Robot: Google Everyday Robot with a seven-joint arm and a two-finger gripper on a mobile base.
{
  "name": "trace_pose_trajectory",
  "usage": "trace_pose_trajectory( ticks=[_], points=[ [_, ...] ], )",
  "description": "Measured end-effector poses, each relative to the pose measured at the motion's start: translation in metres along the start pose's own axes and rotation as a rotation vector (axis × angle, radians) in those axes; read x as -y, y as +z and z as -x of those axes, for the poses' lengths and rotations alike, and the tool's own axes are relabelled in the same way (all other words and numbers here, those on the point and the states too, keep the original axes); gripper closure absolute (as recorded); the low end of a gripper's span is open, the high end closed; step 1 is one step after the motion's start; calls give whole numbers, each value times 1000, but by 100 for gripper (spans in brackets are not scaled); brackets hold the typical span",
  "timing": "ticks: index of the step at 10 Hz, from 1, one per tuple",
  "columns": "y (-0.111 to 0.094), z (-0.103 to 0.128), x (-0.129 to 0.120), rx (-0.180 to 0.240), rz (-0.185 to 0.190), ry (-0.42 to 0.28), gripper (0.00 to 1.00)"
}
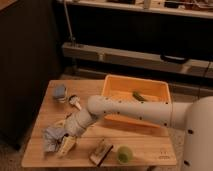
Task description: Place fork in tray
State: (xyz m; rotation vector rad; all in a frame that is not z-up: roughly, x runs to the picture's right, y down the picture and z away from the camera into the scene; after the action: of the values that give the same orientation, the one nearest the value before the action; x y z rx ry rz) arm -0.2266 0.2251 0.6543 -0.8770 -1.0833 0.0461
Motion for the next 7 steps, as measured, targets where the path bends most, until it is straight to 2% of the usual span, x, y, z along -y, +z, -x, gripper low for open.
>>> trace_pose_trajectory(
  ticks=[4,7],
  points=[
    [24,0,1,-6,63,-3,21],
    [33,-5,2,-17,83,0,46]
  ],
)
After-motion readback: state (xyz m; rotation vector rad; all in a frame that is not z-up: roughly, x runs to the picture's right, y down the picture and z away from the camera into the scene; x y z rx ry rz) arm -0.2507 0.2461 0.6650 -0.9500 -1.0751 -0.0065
